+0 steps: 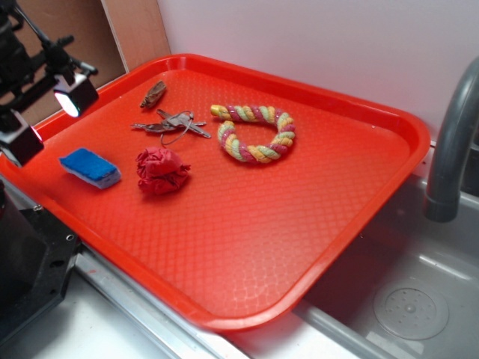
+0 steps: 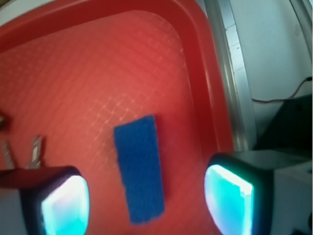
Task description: Grab the blue sponge.
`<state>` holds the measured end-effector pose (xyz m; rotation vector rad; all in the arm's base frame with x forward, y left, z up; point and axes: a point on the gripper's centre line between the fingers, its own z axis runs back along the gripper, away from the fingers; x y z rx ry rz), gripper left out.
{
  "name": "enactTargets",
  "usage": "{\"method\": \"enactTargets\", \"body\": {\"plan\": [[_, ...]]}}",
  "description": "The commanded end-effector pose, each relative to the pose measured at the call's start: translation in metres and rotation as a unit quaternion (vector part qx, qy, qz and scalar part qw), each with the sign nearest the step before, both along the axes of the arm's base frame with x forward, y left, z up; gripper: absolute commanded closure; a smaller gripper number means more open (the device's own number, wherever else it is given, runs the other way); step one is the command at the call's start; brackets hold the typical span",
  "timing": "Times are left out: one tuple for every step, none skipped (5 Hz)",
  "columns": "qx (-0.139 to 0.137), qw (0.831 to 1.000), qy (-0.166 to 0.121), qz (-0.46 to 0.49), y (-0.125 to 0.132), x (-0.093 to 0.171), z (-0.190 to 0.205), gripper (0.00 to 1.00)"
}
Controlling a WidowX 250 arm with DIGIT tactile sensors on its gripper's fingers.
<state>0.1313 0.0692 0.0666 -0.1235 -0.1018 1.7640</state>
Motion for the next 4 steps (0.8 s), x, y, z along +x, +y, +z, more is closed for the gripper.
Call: {"method": "enactTargets", "body": {"plan": [[0.032,0.999,0.010,0.000,0.001,0.010,-0.029,0.00],[0.034,0.999,0.032,0.005,0.006,0.014,-0.040,0.00],[0.045,0.998,0.046,-0.009,0.004,0.015,-0.044,0.22],[0.049,0.997,0.050,-0.014,0.003,0.016,-0.044,1.00]]}}
